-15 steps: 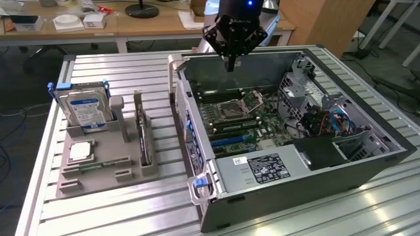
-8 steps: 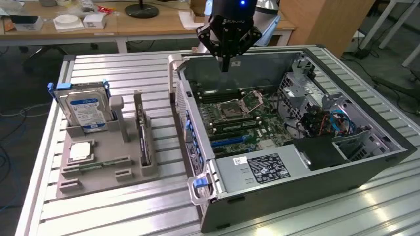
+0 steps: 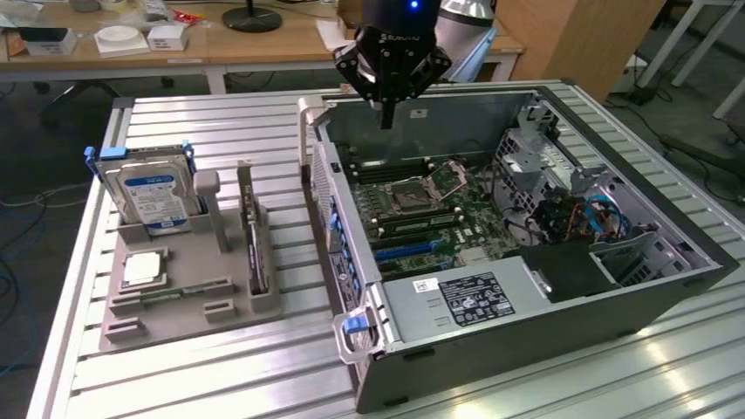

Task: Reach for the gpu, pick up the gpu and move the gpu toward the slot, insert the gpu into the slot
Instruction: 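Reach for the gpu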

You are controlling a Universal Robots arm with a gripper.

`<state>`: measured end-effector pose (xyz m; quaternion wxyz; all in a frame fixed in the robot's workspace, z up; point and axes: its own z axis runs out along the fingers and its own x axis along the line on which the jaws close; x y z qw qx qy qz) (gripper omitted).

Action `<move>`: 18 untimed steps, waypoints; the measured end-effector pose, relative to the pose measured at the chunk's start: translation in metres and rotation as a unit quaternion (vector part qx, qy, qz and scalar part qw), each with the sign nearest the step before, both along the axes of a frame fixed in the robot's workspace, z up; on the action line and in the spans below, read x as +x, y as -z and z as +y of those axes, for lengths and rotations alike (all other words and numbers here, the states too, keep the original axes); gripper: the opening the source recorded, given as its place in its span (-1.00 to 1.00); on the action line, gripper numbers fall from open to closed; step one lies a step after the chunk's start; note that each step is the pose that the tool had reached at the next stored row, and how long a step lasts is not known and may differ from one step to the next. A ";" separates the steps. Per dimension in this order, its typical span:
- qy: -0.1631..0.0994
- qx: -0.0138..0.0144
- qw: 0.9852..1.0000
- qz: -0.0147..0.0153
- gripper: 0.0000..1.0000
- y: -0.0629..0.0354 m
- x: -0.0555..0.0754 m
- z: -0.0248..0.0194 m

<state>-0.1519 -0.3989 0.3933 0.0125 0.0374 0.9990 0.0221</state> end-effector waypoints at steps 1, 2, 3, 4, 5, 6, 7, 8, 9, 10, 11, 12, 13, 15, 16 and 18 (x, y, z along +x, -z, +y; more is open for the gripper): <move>0.000 0.000 1.000 0.000 -0.80 0.0000 -0.001 0.0000; 0.000 0.000 1.000 0.000 -0.80 0.0000 -0.002 0.0000; 0.000 0.000 1.000 0.000 -0.80 0.0000 -0.004 0.0000; 0.000 0.000 1.000 0.000 -0.80 0.0000 -0.006 0.0000; 0.000 0.000 1.000 0.000 -0.80 0.0000 -0.008 0.0000; 0.000 0.000 1.000 0.000 -0.80 0.0000 -0.010 0.0000; 0.000 0.000 1.000 0.000 -0.80 0.0000 -0.012 0.0000; 0.000 0.000 1.000 0.000 -0.80 0.0000 -0.014 0.0000; 0.000 0.000 1.000 0.000 -0.80 0.0000 -0.016 0.0000; 0.000 0.000 1.000 0.000 -0.80 0.0000 -0.018 0.0000; 0.000 0.000 1.000 0.000 -0.80 0.0000 -0.020 0.0000; 0.000 0.000 1.000 0.000 -0.80 0.0000 -0.022 -0.0001; 0.000 0.000 1.000 0.000 -0.80 0.0000 -0.025 -0.0001; 0.000 0.000 1.000 0.000 -0.80 0.0000 -0.029 -0.0001; 0.000 0.000 1.000 0.000 -0.80 0.0000 -0.031 -0.0001; 0.000 0.000 1.000 0.000 -0.80 0.0000 -0.036 -0.0001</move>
